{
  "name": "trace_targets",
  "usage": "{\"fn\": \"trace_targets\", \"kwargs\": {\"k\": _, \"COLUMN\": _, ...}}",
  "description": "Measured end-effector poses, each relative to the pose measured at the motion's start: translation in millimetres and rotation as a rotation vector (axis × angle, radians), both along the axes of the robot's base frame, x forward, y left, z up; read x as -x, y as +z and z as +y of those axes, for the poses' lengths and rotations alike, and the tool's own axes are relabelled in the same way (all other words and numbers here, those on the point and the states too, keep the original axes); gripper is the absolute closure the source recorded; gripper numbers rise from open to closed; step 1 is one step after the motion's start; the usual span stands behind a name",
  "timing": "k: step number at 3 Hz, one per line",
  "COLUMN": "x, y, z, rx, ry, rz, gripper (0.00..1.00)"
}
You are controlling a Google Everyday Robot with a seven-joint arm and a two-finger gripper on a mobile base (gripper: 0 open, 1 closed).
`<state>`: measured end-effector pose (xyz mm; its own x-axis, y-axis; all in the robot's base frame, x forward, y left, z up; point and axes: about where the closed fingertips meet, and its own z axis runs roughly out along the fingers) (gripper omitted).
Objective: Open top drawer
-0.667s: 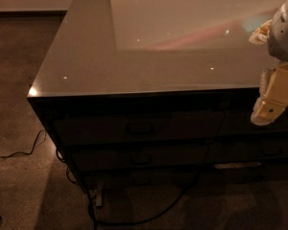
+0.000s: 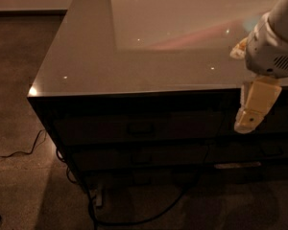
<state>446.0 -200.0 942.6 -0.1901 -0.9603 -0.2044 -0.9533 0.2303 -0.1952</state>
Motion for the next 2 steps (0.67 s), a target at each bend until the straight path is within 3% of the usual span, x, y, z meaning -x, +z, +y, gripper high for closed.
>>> {"fn": "trace_targets", "kwargs": {"k": 1, "x": -1, "y": -2, "z": 1, "rx": -0.001, "ry": 0.002, "rz": 0.004, "gripper": 0.00}}
{"fn": "trace_targets", "kwargs": {"k": 2, "x": 0, "y": -30, "z": 9, "rx": -0.017, "ry": 0.020, "rz": 0.043, "gripper": 0.00}}
